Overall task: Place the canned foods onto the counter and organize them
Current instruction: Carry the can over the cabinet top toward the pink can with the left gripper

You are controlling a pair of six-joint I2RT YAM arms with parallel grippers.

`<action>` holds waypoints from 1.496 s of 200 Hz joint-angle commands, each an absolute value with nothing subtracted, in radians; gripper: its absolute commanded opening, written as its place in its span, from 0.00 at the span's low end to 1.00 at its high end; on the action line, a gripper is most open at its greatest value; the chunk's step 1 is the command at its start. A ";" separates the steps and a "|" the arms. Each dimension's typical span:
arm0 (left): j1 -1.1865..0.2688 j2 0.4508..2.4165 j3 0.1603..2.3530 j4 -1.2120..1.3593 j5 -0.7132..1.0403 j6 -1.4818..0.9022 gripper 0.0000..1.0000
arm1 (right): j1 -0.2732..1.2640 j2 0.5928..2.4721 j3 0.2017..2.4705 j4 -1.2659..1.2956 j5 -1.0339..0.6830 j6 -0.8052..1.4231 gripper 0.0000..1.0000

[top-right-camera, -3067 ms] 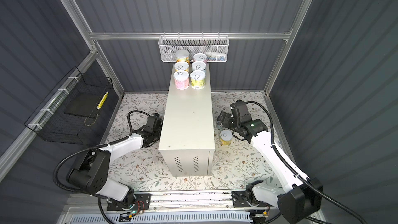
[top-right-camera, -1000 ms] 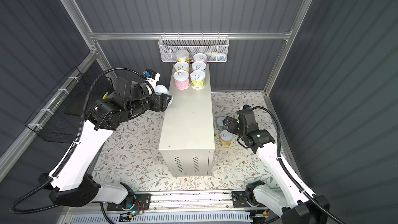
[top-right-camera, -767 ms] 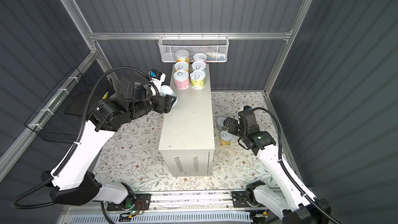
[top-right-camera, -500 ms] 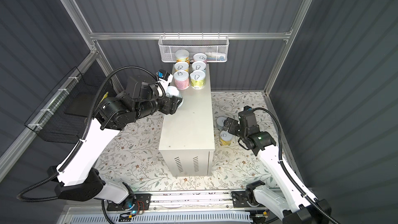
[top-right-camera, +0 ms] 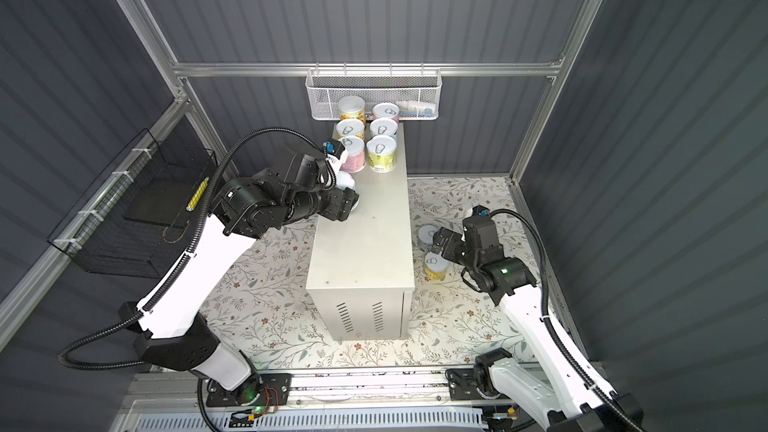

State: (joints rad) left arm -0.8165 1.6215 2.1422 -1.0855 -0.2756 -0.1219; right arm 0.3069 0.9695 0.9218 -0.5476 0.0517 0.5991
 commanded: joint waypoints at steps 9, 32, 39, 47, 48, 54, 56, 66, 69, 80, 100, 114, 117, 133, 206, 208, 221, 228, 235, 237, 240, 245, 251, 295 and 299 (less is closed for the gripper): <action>-0.820 1.622 2.170 -1.063 -0.323 -0.112 0.00 | 0.303 0.970 0.908 -0.545 0.049 0.595 0.99; -0.820 1.632 2.168 -1.070 -0.332 -0.109 0.48 | 0.302 0.982 0.902 -0.538 0.041 0.600 0.99; -0.819 1.635 2.167 -1.069 -0.335 -0.109 0.59 | 0.302 0.986 0.902 -0.536 0.040 0.600 0.99; -0.820 1.637 2.163 -1.065 -0.337 -0.107 0.68 | 0.302 0.987 0.900 -0.535 0.040 0.600 0.99; -0.820 1.637 2.163 -1.064 -0.337 -0.107 0.68 | 0.302 0.987 0.900 -0.535 0.040 0.600 0.99; -0.819 1.637 2.160 -1.062 -0.337 -0.106 0.69 | 0.302 0.988 0.901 -0.535 0.040 0.600 0.99; -0.820 1.636 2.158 -1.060 -0.338 -0.106 0.69 | 0.301 0.988 0.902 -0.535 0.039 0.600 0.99; -0.820 1.634 2.150 -1.050 -0.338 -0.101 0.70 | 0.301 0.988 0.902 -0.533 0.040 0.599 0.99; -0.820 1.634 2.149 -1.048 -0.338 -0.100 0.70 | 0.301 0.988 0.903 -0.533 0.039 0.599 0.99; -0.820 1.631 2.144 -1.039 -0.336 -0.095 0.71 | 0.301 0.988 0.905 -0.534 0.041 0.598 0.99; -0.819 1.629 2.141 -1.028 -0.335 -0.087 0.72 | 0.300 0.986 0.907 -0.534 0.043 0.599 0.99; -0.819 1.630 2.141 -1.028 -0.332 -0.080 0.75 | 0.301 0.987 0.907 -0.535 0.041 0.599 0.99; -0.820 1.631 2.141 -1.026 -0.331 -0.079 0.75 | 0.300 0.988 0.906 -0.534 0.041 0.599 0.99; -0.820 1.633 2.139 -1.023 -0.322 -0.075 0.80 | 0.300 0.989 0.906 -0.534 0.039 0.601 0.99; -0.820 1.598 2.102 -0.964 -0.306 -0.062 0.96 | 0.299 0.997 0.917 -0.532 0.037 0.595 0.99; -0.820 1.593 2.097 -0.960 -0.305 -0.062 0.96 | 0.299 0.997 0.917 -0.532 0.037 0.595 0.99; -0.820 1.556 2.060 -0.934 -0.300 -0.055 0.96 | 0.299 0.996 0.923 -0.536 0.040 0.591 0.99; -0.819 1.533 2.042 -0.926 -0.297 -0.053 0.96 | 0.297 0.996 0.926 -0.538 0.039 0.589 0.99; -0.819 1.517 2.029 -0.925 -0.286 -0.052 0.96 | 0.297 0.996 0.931 -0.538 0.039 0.588 0.99; -0.819 1.514 2.026 -0.925 -0.282 -0.052 0.96 | 0.297 0.996 0.931 -0.539 0.040 0.588 0.99; -0.820 1.508 2.021 -0.927 -0.276 -0.051 0.96 | 0.298 0.994 0.932 -0.539 0.040 0.588 0.99; -0.820 1.500 2.013 -0.931 -0.265 -0.053 0.96 | 0.298 0.994 0.934 -0.540 0.040 0.588 0.99; -0.820 1.490 2.004 -0.937 -0.252 -0.057 0.96 | 0.298 0.994 0.935 -0.540 0.040 0.588 0.99; -0.820 1.412 1.848 -0.891 -0.219 -0.094 0.93 | 0.298 0.997 0.946 -0.546 0.029 0.598 0.99; -0.820 1.408 1.840 -0.888 -0.219 -0.096 0.92 | 0.298 0.997 0.946 -0.546 0.029 0.600 0.99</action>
State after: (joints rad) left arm -0.8165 1.4338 1.9003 -0.9215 -0.2516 -0.0834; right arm 0.3008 0.9920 0.9165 -0.5400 0.0433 0.5987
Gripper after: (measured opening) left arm 0.943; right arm 0.989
